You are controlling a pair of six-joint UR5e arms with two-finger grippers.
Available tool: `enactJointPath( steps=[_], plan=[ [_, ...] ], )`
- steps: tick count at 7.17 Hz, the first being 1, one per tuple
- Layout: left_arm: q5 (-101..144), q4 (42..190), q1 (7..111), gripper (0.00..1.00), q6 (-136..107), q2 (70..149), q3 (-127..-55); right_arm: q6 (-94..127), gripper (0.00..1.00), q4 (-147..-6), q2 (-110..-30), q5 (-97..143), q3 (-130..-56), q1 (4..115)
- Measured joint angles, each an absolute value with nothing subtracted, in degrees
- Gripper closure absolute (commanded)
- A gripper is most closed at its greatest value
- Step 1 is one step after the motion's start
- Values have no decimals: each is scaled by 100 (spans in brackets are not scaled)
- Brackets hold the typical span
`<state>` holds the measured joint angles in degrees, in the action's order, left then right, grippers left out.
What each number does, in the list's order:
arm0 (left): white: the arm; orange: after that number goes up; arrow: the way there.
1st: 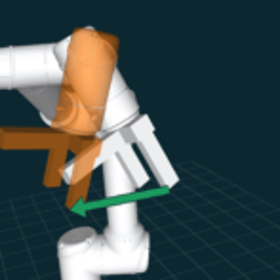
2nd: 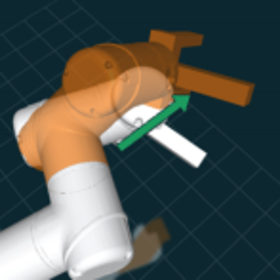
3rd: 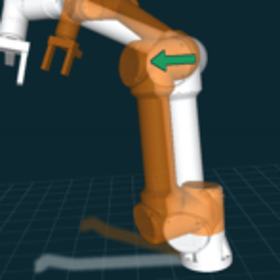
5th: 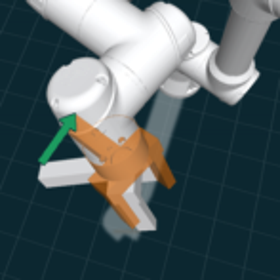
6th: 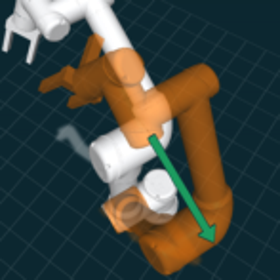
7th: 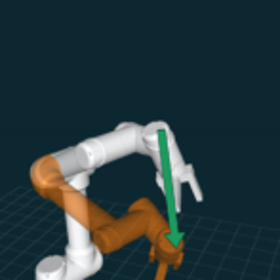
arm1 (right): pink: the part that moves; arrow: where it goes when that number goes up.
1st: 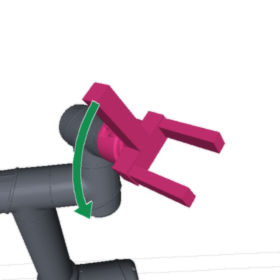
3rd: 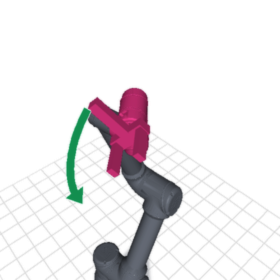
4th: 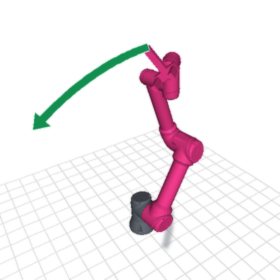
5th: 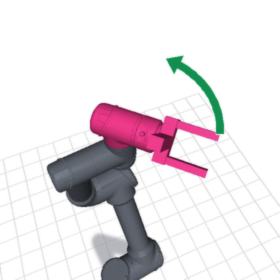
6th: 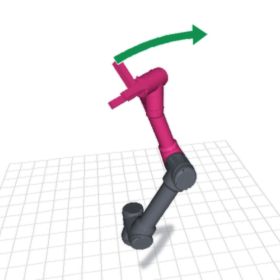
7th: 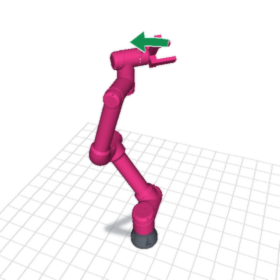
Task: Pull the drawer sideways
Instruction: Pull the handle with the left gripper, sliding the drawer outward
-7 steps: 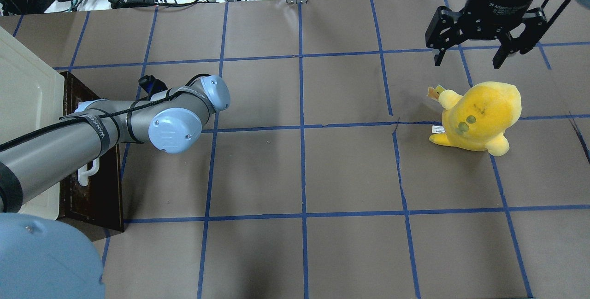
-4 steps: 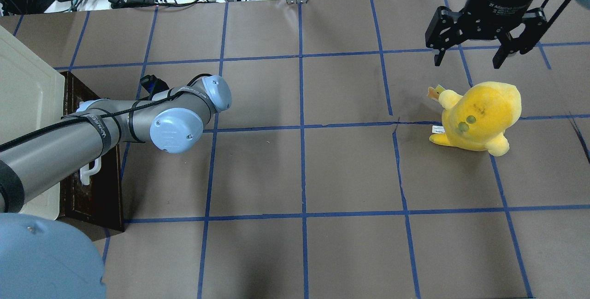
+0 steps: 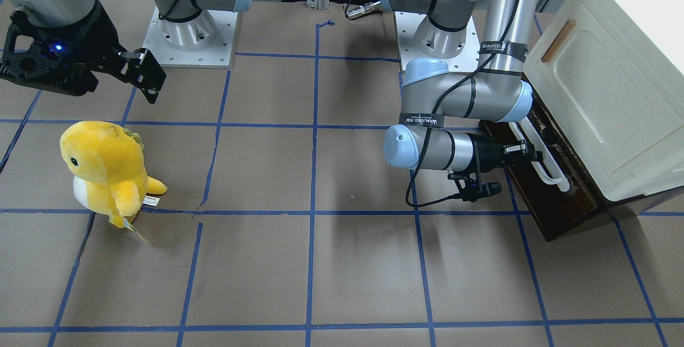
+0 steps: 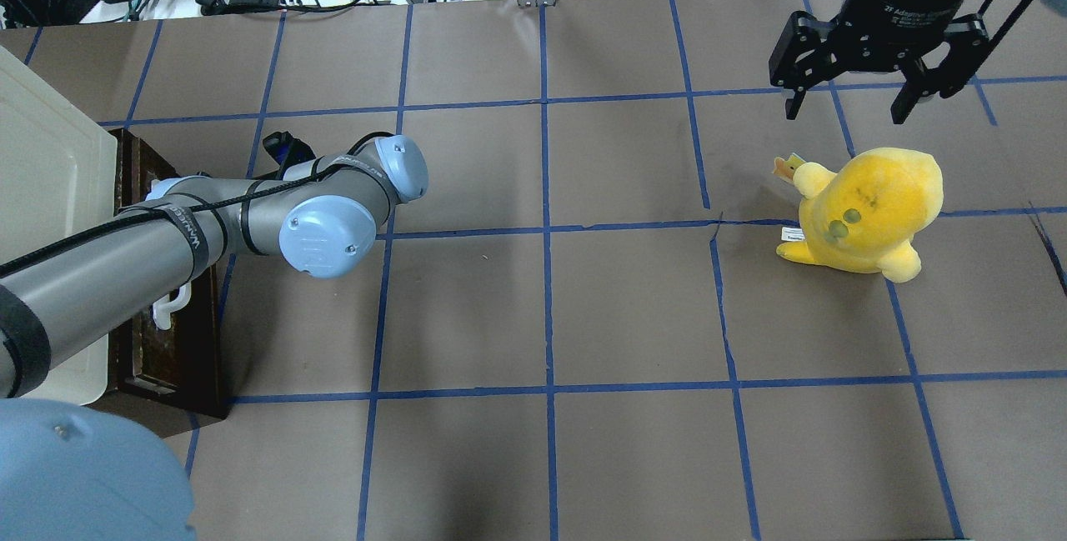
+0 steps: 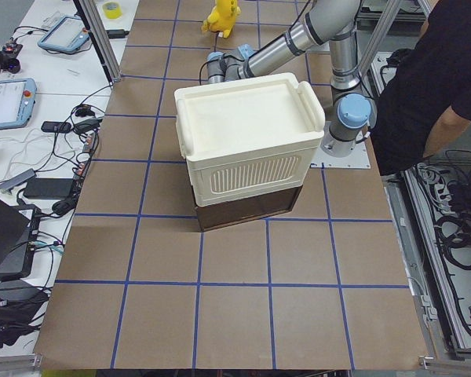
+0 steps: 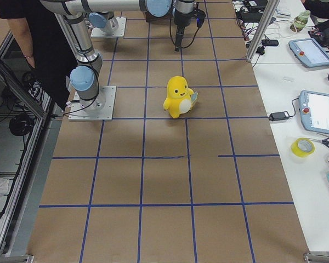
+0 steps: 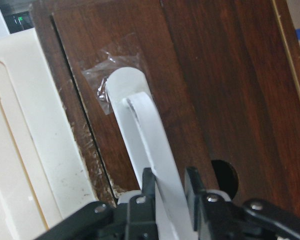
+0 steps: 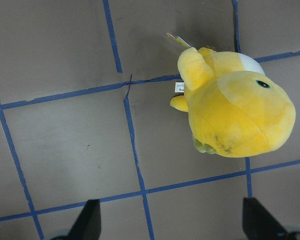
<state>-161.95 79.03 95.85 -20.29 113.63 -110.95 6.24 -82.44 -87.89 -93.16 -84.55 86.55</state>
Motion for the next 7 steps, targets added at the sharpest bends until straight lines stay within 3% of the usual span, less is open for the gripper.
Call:
enactJointPath(
  steps=[7],
  plan=[
    [-16183, 7901, 9660, 90, -2013, 11382, -11022, 624, 0, -8244, -8789, -9316, -8455, 8657]
  ],
)
